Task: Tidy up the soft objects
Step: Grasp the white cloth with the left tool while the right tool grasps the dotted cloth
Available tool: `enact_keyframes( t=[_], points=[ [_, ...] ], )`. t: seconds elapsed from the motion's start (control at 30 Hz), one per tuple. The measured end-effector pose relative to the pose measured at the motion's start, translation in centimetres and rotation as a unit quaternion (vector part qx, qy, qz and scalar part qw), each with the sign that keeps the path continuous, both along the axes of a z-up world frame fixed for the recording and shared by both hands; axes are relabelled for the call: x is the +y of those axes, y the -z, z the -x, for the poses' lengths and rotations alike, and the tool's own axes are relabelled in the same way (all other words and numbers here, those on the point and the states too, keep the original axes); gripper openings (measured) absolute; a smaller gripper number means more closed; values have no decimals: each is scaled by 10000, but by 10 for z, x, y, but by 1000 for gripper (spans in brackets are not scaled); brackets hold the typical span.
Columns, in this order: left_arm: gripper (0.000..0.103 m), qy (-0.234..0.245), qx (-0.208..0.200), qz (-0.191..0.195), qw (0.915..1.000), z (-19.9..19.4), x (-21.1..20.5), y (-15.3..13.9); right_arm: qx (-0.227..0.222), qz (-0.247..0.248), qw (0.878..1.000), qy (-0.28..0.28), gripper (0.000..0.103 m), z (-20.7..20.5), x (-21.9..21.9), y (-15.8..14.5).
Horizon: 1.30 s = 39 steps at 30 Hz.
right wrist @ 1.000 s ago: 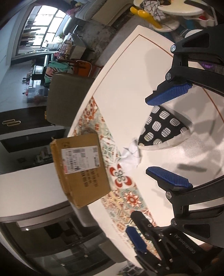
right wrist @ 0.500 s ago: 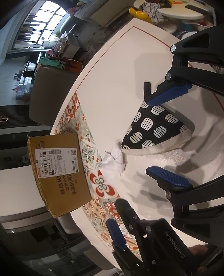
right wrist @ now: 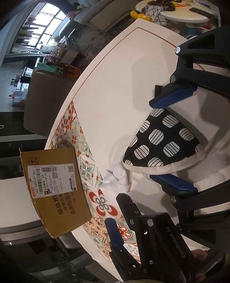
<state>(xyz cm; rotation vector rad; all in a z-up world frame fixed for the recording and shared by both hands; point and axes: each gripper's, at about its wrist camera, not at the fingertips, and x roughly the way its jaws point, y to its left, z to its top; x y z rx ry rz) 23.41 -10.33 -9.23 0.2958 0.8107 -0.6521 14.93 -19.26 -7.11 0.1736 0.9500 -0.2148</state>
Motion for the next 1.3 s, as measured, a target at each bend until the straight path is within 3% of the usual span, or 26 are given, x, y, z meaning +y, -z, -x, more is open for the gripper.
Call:
enact_keyframes(
  t=[0.3, 0.63, 0.93, 1.3],
  points=[
    [60, 27, 218, -198, 9996, -13, -17, 20, 42, -93, 9998, 161, 63, -9, -19, 7],
    [59, -36, 372, -292, 9989, -18, -25, 35, -35, -56, 9999, 95, 41, -14, -22, 8],
    [18, -63, 407, -202, 9989, -14, -28, 31, -110, -235, 9996, 58, 21, -12, -26, 4],
    [15, -499, 352, 151, 9980, 6, -19, 0, -234, -523, 9983, 59, 16, -1, -37, -8]
  ],
)
